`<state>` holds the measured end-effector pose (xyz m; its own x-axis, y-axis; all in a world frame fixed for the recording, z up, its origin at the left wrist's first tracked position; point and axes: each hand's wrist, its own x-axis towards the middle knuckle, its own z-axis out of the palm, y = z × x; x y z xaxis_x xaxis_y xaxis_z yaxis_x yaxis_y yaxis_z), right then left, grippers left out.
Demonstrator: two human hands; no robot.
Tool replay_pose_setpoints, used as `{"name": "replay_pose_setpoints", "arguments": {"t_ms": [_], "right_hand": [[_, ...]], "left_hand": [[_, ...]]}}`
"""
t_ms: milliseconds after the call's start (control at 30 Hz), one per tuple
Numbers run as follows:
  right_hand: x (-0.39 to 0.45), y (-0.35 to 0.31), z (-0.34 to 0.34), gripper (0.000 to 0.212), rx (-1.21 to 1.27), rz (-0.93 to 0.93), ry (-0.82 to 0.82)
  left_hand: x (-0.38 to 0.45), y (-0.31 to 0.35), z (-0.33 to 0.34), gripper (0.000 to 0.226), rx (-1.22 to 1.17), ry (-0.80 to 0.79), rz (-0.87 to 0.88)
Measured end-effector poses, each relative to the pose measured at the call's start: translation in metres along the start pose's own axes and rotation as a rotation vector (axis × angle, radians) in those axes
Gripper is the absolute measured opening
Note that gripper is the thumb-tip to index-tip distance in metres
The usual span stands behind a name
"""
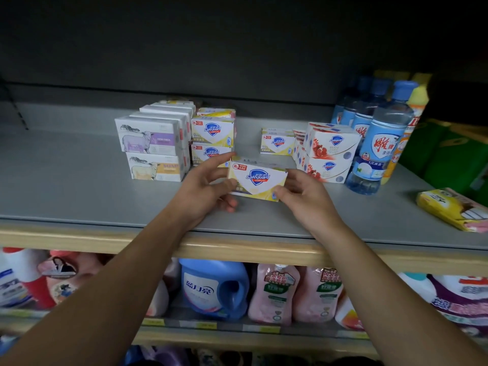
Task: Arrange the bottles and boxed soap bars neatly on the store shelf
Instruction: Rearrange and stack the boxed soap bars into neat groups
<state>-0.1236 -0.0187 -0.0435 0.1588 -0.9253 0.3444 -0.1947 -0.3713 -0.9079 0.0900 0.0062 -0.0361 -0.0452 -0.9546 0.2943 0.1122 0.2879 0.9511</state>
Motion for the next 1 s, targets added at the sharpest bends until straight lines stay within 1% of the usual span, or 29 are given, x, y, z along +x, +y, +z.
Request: {"name": "replay_pose_setpoints", "arguments": {"t_ms": [67,167,233,267,367,500,567,633,667,733,800,833,900,967,1000], "right_hand": [[-0.001,-0.002,0.0,0.034,0.009,-0.018,0.008],[-0.003,-0.005,0.0,0.034,0.088,-0.023,-0.026],[-0.004,-0.003,-0.001,0.033,0.066,-0.031,-0.042],[-0.004,-0.003,-0.002,0.033,0.026,-0.04,-0.047],[-0.006,-0.004,-0.004,0.038,-0.041,-0.067,-0.063],[-0.006,-0.003,-0.003,0.048,-0.007,-0.068,-0.098],[-0.006,-0.002,-0.003,0.048,-0.031,-0.07,-0.091],[-0.005,-0.003,-0.002,0.042,-0.055,-0.073,-0.061],[-0.005,-0.003,-0.001,0.035,-0.033,-0.065,-0.043],[-0.004,-0.003,0.0,0.022,-0.013,-0.033,-0.005],[-0.002,-0.003,0.001,0.017,-0.065,0.005,0.023],[-0.001,-0.003,0.002,0.015,-0.078,0.02,0.035],[-0.001,-0.002,0.002,0.005,-0.107,0.021,0.059],[-0.001,-0.003,0.002,0.009,-0.146,0.015,0.079],[-0.001,-0.004,0.002,0.014,-0.156,0.011,0.101]], "left_hand": [[0.0,0.002,0.001,0.046,-0.088,0.006,-0.027],[-0.001,0.005,0.001,0.025,-0.182,0.042,-0.073],[0.0,0.004,0.0,0.013,-0.177,0.04,-0.061],[0.0,0.002,0.001,0.01,-0.15,0.035,-0.043],[0.001,-0.001,0.0,0.016,-0.069,0.049,0.004],[0.004,-0.005,-0.002,0.019,-0.048,0.045,0.036],[0.003,-0.005,-0.001,0.019,-0.065,0.045,0.037],[0.002,-0.003,0.001,0.022,-0.055,0.057,0.032],[0.001,-0.003,0.002,0.024,-0.019,0.074,0.036],[0.001,-0.004,0.003,0.025,0.167,0.135,0.059],[0.003,-0.005,0.004,0.027,0.414,0.195,0.079],[0.003,-0.006,0.003,0.031,0.5,0.222,0.085],[0.003,-0.005,0.004,0.037,0.6,0.267,0.096],[0.0,-0.003,0.005,0.04,0.691,0.287,0.128],[-0.001,-0.003,0.007,0.041,0.731,0.29,0.157]]}}
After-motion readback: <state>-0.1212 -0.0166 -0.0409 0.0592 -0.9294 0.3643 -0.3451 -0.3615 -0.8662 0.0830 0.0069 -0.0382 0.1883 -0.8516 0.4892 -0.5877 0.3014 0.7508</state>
